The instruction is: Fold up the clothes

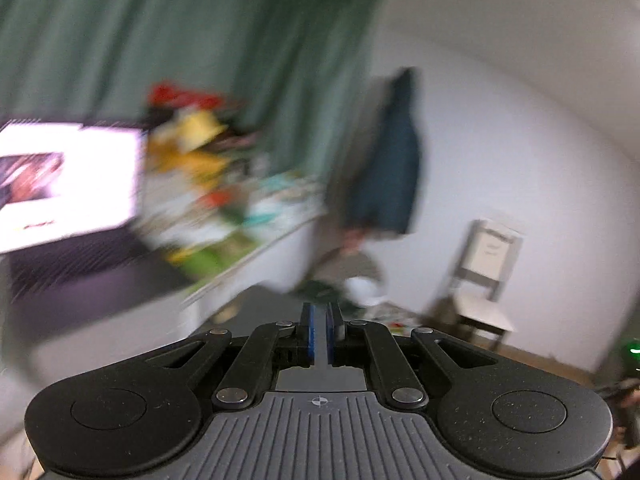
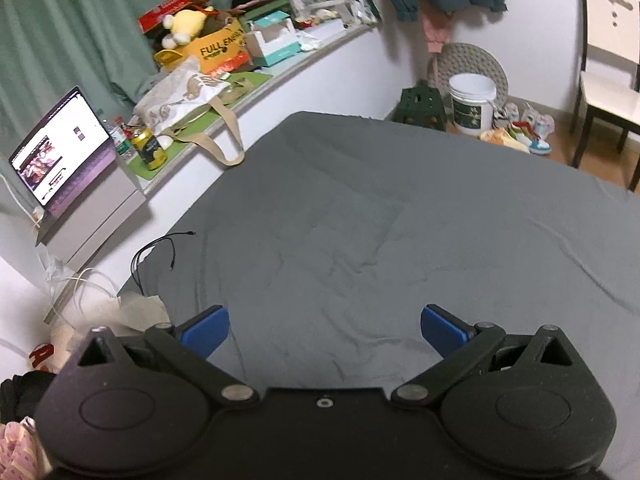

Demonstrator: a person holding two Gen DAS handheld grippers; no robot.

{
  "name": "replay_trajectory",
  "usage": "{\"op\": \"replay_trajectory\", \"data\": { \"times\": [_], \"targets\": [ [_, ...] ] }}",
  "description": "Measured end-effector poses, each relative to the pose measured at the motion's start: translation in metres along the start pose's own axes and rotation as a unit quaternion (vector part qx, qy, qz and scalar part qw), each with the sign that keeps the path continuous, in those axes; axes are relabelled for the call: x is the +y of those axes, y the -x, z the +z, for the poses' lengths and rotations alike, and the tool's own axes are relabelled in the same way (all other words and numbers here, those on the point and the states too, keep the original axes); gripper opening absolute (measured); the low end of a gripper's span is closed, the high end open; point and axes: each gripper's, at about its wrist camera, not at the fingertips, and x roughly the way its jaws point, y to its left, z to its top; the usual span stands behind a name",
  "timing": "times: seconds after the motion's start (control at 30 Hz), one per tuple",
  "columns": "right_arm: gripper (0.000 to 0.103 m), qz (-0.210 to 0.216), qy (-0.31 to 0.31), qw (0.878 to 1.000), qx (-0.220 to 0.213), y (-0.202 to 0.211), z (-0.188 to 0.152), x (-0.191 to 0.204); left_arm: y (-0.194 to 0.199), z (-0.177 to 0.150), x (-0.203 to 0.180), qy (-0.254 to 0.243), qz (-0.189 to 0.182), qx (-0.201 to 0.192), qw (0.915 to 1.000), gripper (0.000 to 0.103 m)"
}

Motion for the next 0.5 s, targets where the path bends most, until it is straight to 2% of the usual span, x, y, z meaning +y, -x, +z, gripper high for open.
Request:
{"op": "replay_trajectory", "data": {
  "times": [0.03,0.1,0.17,0.23,0.27,0.33,0.37,0.4,0.43,0.5],
  "targets": [
    [0.103,0.0,0.004,1.0,-0.001,0.0,0.0,0.002,-0.006,0.008,-0.021,-0.04,-0.004,0.008,0.9992,0.005],
    [0.103,0.003,0.015,1.0,-0.002,0.0,-0.001,0.006,-0.017,0.012,-0.05,-0.104,0.009,0.033,0.994,0.006],
    [0.103,0.01,0.029,1.0,0.0,0.0,-0.004,0.009,-0.029,0.0,-0.064,-0.143,0.031,0.064,0.9872,0.006],
    [0.103,0.014,0.041,0.999,0.005,-0.002,-0.007,0.009,-0.041,-0.024,-0.06,-0.164,0.066,0.108,0.9782,0.007],
    [0.103,0.015,0.045,0.999,0.008,-0.004,-0.009,0.01,-0.047,-0.038,-0.051,-0.163,0.091,0.131,0.9737,0.013],
    [0.103,0.017,0.044,0.999,0.017,-0.007,-0.011,0.008,-0.058,-0.068,-0.022,-0.137,0.149,0.172,0.9641,0.042],
    [0.103,0.018,0.04,0.999,0.024,-0.009,-0.013,0.006,-0.06,-0.088,0.002,-0.109,0.191,0.191,0.9566,0.072],
    [0.103,0.019,0.035,0.999,0.032,-0.011,-0.014,0.005,-0.06,-0.109,0.028,-0.084,0.241,0.205,0.9449,0.089],
    [0.103,0.02,0.031,0.999,0.038,-0.012,-0.015,0.003,-0.059,-0.127,0.052,-0.07,0.288,0.216,0.9303,0.09],
    [0.103,0.02,0.027,0.998,0.048,-0.014,-0.018,0.002,-0.057,-0.162,0.102,-0.05,0.369,0.247,0.8944,0.09]
  ]
}}
